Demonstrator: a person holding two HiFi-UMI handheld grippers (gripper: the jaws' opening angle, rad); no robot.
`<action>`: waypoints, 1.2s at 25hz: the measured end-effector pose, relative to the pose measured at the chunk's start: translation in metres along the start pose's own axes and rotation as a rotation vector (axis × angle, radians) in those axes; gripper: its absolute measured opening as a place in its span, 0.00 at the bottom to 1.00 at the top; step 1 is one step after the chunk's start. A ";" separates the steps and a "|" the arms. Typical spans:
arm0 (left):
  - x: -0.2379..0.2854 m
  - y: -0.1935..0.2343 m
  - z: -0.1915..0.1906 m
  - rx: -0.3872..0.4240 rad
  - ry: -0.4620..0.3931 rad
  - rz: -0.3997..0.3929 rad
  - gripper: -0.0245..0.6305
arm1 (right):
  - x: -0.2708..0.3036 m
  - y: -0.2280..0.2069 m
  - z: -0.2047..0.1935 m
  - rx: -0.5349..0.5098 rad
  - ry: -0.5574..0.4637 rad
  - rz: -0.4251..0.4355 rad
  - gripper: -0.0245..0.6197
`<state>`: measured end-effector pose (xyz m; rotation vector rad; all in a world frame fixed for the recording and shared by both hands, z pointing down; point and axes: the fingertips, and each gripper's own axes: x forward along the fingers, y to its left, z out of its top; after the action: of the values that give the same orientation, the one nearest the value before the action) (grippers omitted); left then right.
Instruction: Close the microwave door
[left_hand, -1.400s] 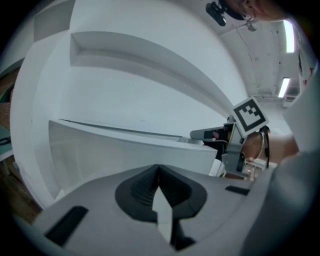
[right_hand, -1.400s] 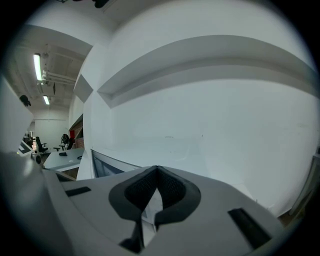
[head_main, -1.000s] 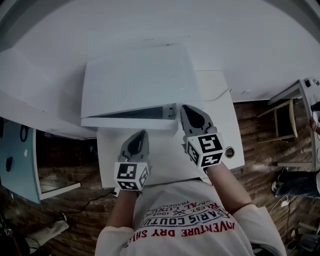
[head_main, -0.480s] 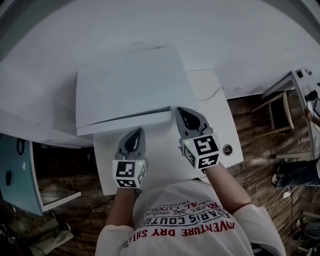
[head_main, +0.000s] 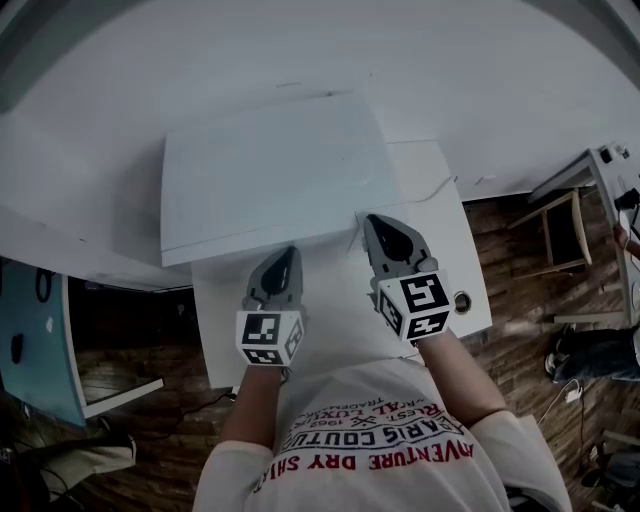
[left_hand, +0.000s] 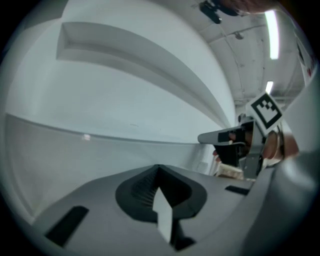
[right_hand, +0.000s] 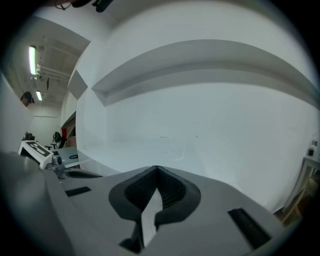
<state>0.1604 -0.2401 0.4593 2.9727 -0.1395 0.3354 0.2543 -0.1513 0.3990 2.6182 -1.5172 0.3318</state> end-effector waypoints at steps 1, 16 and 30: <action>0.005 -0.002 -0.005 -0.072 0.029 -0.039 0.04 | 0.000 0.000 0.000 0.000 0.000 0.001 0.05; -0.002 -0.015 0.017 0.035 -0.029 0.014 0.04 | -0.002 0.002 -0.002 0.024 0.027 0.009 0.05; -0.096 -0.016 0.067 0.139 -0.147 0.131 0.04 | -0.050 0.085 -0.010 0.026 -0.101 0.079 0.05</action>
<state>0.0837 -0.2272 0.3711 3.1327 -0.3419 0.1458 0.1558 -0.1499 0.3948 2.6374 -1.6613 0.2307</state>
